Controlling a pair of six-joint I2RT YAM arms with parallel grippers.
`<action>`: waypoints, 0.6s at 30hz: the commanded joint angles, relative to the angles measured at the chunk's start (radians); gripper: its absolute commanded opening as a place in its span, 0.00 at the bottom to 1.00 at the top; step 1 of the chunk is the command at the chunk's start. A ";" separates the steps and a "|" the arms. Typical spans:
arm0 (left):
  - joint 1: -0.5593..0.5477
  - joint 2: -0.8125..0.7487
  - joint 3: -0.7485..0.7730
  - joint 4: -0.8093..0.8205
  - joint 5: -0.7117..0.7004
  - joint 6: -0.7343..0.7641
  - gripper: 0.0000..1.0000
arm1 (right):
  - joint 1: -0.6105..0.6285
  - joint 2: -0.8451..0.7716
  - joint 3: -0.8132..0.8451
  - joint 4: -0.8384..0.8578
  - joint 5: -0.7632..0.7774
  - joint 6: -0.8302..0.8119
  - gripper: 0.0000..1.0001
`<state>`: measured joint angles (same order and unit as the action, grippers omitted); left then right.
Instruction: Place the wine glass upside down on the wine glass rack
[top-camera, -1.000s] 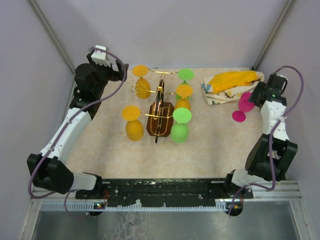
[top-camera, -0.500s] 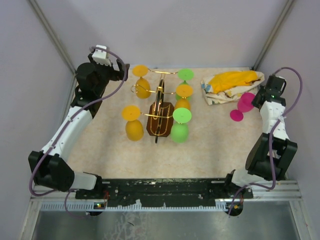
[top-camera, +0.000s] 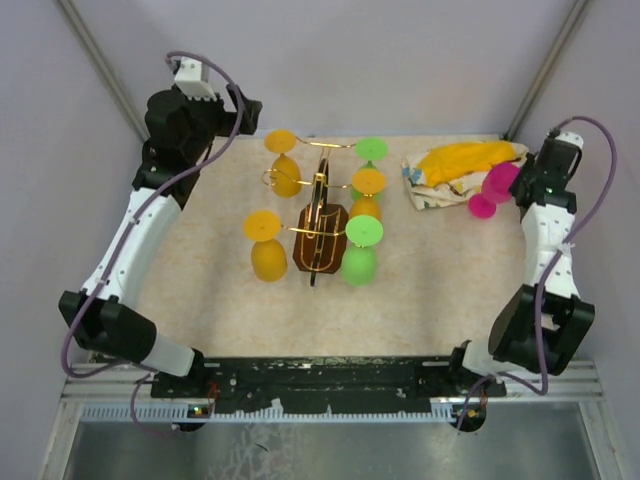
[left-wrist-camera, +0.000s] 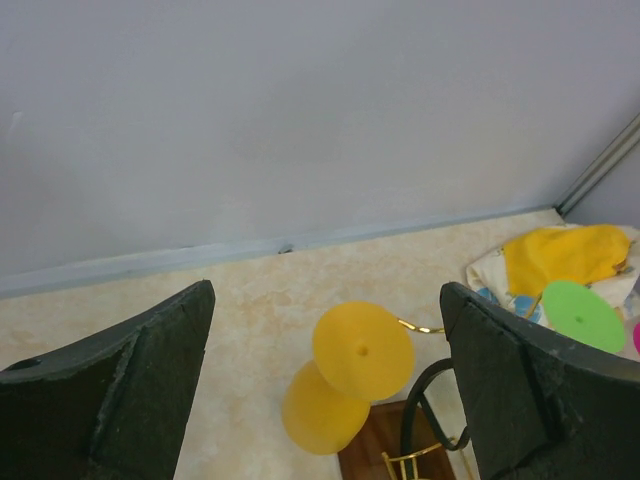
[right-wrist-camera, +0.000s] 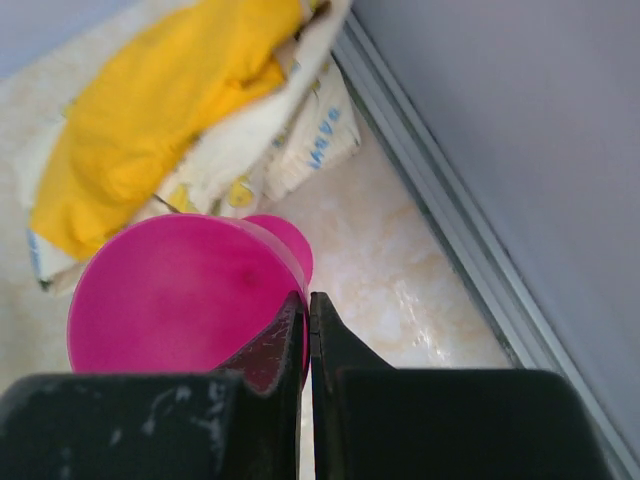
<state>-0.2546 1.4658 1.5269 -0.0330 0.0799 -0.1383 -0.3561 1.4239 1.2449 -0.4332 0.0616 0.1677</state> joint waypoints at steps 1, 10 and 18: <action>0.008 0.041 0.132 -0.171 -0.024 -0.141 0.99 | 0.103 -0.128 0.105 0.177 0.065 -0.072 0.00; 0.025 0.018 0.151 -0.141 0.002 -0.412 1.00 | 0.412 -0.208 0.087 0.541 0.188 -0.159 0.00; 0.041 -0.025 0.070 -0.037 0.056 -0.802 0.97 | 0.715 -0.189 -0.056 1.052 0.251 -0.366 0.00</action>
<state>-0.2234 1.4818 1.6192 -0.1379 0.0914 -0.6888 0.2466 1.2293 1.2282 0.2562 0.2584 -0.0654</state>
